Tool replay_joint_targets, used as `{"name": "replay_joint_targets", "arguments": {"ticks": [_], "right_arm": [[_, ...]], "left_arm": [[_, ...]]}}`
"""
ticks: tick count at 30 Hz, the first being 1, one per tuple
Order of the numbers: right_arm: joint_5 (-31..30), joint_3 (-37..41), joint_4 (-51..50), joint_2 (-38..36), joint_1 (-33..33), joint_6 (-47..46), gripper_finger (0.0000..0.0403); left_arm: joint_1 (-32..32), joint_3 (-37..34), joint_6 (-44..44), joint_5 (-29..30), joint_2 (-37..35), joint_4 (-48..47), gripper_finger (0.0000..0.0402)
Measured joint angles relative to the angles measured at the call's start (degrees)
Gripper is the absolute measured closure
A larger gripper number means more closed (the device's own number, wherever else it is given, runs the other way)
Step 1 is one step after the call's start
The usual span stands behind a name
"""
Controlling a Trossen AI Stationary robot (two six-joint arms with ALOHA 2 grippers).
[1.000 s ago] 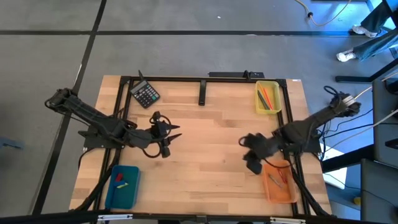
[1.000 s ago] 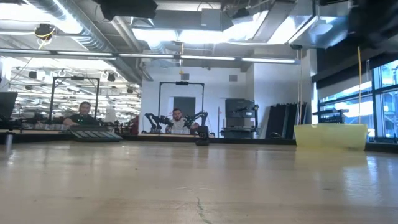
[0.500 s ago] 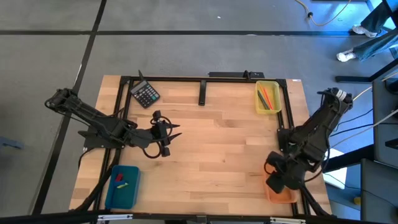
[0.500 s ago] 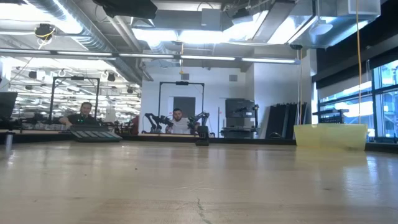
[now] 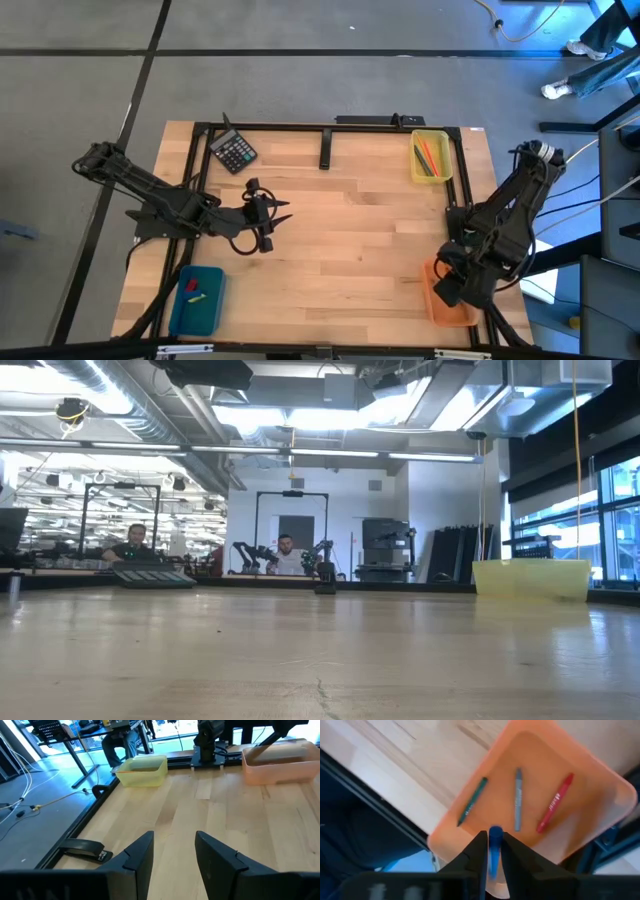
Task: Sort crayons/erasers/pens/pencils in bins
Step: Put the blue crayon into the orange bin, then return to Home Position
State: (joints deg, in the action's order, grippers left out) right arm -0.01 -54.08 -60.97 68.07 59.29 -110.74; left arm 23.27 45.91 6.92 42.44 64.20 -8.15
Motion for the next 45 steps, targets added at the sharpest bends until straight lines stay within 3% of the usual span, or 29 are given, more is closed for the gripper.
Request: {"name": "replay_joint_targets", "arguments": {"ticks": [9,13,16,20,22,25,30,37,42,45], "right_arm": [[1.6,0.0,-5.1,0.9,0.0,2.3,0.0309],[-2.3,0.0,-7.7,0.6,-1.4,6.6,0.0295],[-8.7,0.0,-8.4,-0.2,-4.2,13.7,0.0291],[-25.5,0.0,-8.0,-1.7,-10.5,31.3,0.0290],[-31.1,0.0,-6.7,-2.8,-15.5,40.4,0.0290],[-33.0,0.0,-2.1,-4.6,-25.0,53.8,0.0290],[-30.7,0.0,15.3,-5.2,-38.2,78.5,0.0290],[-22.9,3.8,46.1,-4.8,-47.2,104.9,0.0290],[-9.7,6.0,60.0,-4.9,-55.0,112.6,0.0290],[-6.6,5.1,61.0,-6.2,-58.8,112.8,0.0290]], "left_arm": [[0.0,0.0,0.3,-0.2,0.0,1.4,0.0266],[-1.2,0.0,-2.3,-6.5,0.0,5.0,0.0266],[-2.9,0.0,-4.0,-11.3,0.0,8.1,0.0266],[-6.4,-3.9,-12.2,-13.2,0.0,20.6,0.0266],[-9.9,-7.0,-15.2,-19.1,0.0,30.2,0.0266],[-16.5,-11.9,-16.5,-31.1,0.0,40.9,0.0266],[-25.4,-16.9,-16.1,-37.3,-0.4,45.7,0.0266],[-28.5,-21.5,-16.0,-40.6,-8.9,44.4,0.0266],[-29.5,-25.2,-17.0,-40.7,-20.5,41.6,0.0266],[-29.9,-27.7,-17.3,-40.7,-28.1,39.7,0.0266]]}}
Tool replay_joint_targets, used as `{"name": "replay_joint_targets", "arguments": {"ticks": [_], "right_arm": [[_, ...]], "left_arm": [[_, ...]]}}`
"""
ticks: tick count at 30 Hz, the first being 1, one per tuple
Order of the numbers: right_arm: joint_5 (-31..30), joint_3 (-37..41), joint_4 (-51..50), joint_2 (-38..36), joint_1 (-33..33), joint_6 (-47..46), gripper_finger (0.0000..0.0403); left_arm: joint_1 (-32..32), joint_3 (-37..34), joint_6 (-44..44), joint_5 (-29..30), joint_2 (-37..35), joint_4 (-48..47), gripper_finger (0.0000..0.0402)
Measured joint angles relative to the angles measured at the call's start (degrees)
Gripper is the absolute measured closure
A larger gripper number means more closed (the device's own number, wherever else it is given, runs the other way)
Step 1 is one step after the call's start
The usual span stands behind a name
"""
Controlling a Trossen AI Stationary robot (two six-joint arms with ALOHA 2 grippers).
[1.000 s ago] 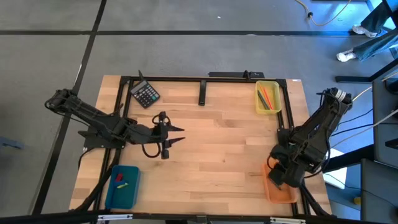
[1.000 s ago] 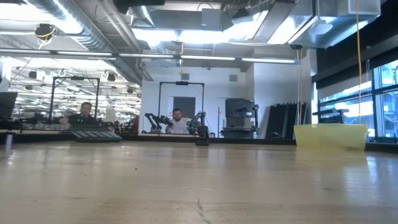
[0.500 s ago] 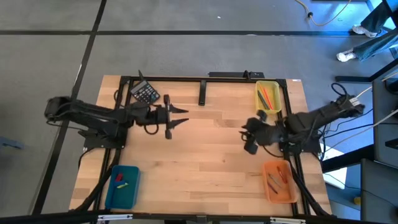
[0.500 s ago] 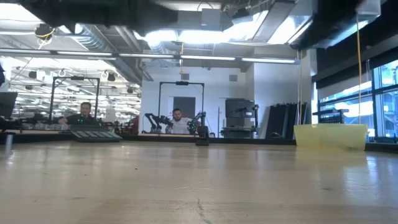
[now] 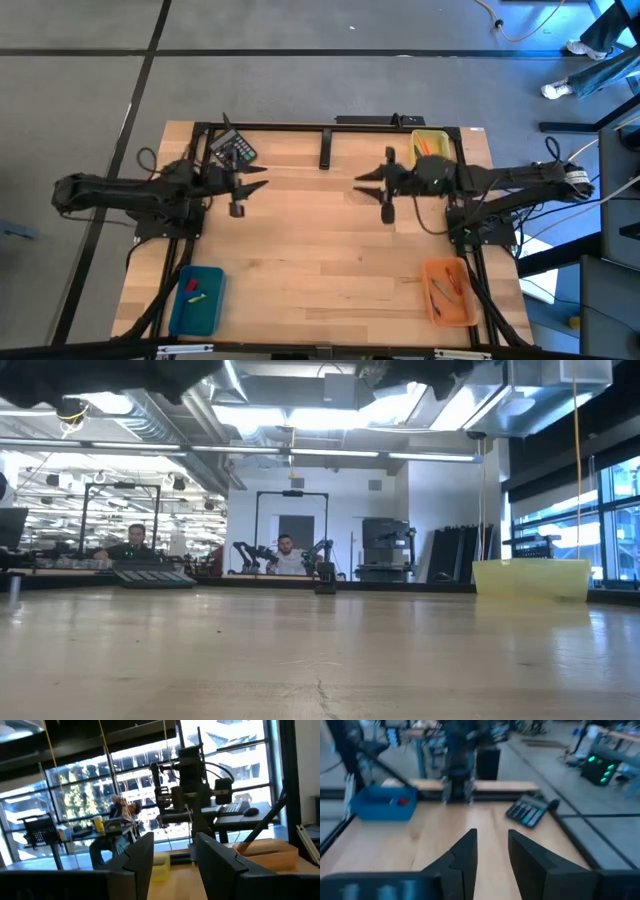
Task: Sort crayons/erasers/pens/pencils in bins
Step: Return to Home Position
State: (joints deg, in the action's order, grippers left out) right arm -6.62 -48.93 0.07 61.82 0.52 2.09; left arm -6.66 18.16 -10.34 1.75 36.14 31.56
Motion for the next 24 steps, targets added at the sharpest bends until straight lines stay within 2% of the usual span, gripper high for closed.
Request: {"name": "replay_joint_targets", "arguments": {"ticks": [9,19,24], "right_arm": [[1.9,-0.7,-1.3,-11.3,-3.5,2.4,0.0291],[1.8,-0.2,-10.8,-23.0,-3.5,2.9,0.0312],[2.2,6.0,-6.6,-25.6,-3.5,2.7,0.0319]], "left_arm": [[-0.3,-1.4,-3.4,0.5,-16.0,-10.7,0.0266],[-0.2,-1.4,-2.0,0.9,-30.4,-21.3,0.0266],[-0.2,-1.4,-0.4,1.8,-35.0,-26.8,0.0266]]}}
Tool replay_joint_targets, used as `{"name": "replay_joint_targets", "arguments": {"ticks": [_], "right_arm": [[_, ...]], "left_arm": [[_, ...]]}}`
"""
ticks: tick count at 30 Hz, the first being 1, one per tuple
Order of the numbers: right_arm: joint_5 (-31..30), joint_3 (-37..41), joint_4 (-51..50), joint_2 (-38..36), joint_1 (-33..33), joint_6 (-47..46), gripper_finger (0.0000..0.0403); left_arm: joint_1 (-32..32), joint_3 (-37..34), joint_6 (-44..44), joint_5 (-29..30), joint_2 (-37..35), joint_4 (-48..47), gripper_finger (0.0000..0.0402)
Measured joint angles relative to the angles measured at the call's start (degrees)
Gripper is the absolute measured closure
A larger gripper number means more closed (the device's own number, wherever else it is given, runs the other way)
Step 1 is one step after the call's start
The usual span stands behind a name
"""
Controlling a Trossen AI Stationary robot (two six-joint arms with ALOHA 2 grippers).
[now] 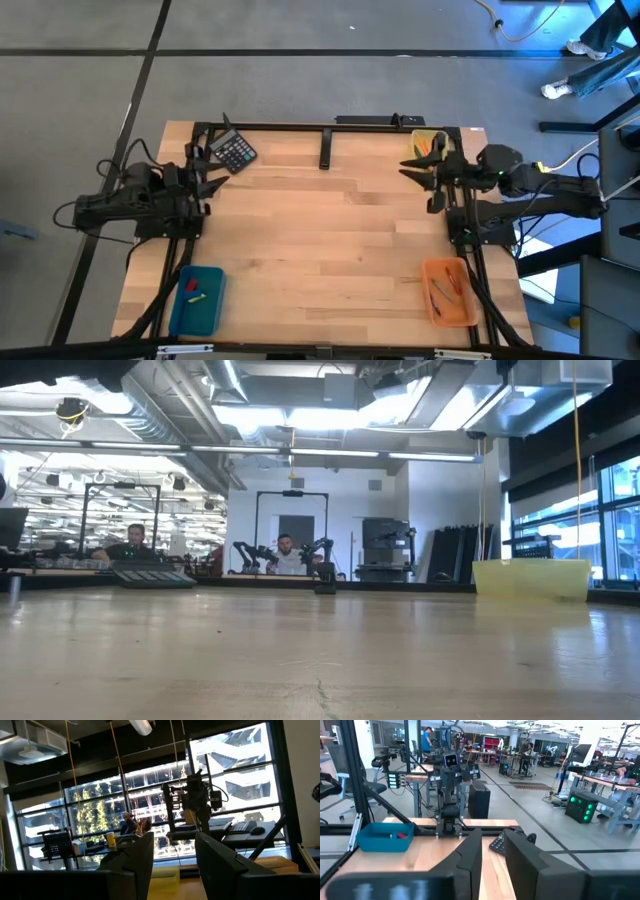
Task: Sort crayons/erasers/pens/pencils in bins
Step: Return to Home Position
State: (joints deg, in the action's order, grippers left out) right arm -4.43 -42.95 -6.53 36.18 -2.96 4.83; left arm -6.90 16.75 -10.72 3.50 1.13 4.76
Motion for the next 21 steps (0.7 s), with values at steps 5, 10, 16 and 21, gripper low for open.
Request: {"name": "replay_joint_targets", "arguments": {"ticks": [5,10,16,21], "right_arm": [[0.1,9.7,9.8,-2.6,-0.3,0.3,0.0321],[3.4,16.8,15.4,-7.3,-1.8,-0.3,0.0321],[5.8,24.5,16.8,-13.4,-3.3,-3.7,0.0321],[6.2,29.5,18.7,-17.5,-3.5,-4.8,0.0322]], "left_arm": [[0.0,-1.2,0.0,0.0,-1.0,-1.9,0.0266],[0.0,-5.3,-0.1,0.0,-1.0,1.4,0.0266],[0.0,-10.3,0.1,-0.6,-1.0,6.6,0.0266],[0.0,-15.4,1.2,-0.6,-1.0,14.2,0.0265]]}}
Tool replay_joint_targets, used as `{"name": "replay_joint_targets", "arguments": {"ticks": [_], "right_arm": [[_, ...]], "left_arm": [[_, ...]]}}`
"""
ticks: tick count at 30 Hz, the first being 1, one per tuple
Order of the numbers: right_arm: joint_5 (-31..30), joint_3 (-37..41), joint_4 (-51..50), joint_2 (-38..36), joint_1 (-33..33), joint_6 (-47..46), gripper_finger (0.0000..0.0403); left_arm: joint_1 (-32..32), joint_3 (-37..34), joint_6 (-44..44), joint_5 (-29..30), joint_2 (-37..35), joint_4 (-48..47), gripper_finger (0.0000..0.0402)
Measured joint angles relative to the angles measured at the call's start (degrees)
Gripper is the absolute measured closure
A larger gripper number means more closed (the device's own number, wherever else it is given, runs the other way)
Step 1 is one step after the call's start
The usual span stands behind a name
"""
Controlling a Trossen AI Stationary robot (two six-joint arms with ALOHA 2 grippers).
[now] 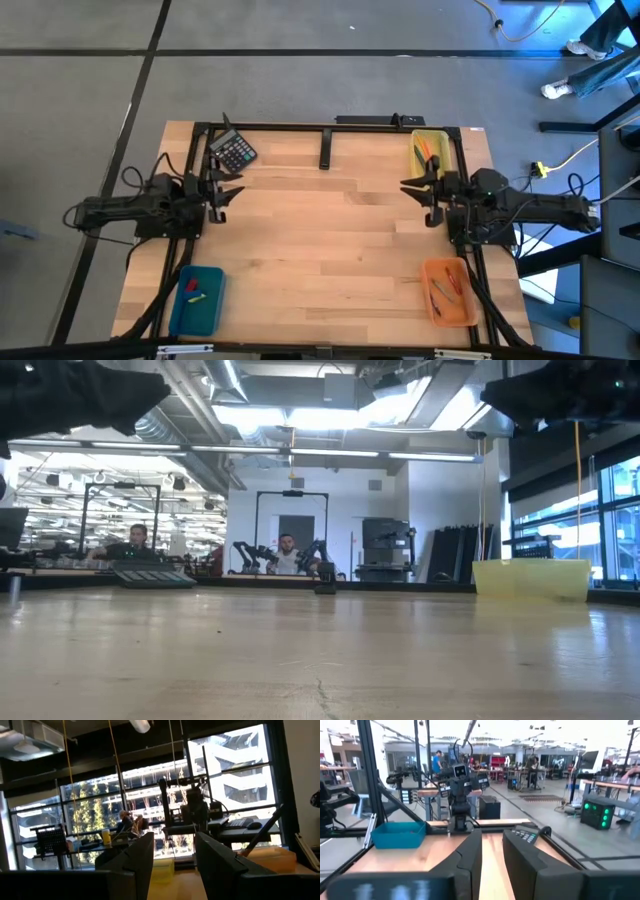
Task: Sort crayons/erasers/pens/pencils in bins
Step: Return to Home Position
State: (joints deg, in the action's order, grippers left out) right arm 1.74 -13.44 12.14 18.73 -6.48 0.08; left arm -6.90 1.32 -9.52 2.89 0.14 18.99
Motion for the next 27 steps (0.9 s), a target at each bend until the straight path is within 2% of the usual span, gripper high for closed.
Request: {"name": "replay_joint_targets", "arguments": {"ticks": [11,16,22,27], "right_arm": [[3.4,12.8,14.5,-2.5,0.0,-3.0,0.0322],[2.5,13.1,11.5,-2.3,-0.1,-3.7,0.0322],[6.1,13.1,10.5,-2.4,-0.1,0.3,0.0342],[7.4,13.1,6.1,-2.4,-0.1,-1.1,0.0392]], "left_arm": [[-1.8,-0.9,0.0,0.4,0.0,-1.4,0.0265],[-3.3,-0.9,2.8,0.4,0.0,-2.5,0.0268],[-3.5,-0.9,4.8,0.7,0.0,-5.8,0.0312],[-3.5,-0.9,5.4,0.9,0.0,-8.6,0.0363]]}}
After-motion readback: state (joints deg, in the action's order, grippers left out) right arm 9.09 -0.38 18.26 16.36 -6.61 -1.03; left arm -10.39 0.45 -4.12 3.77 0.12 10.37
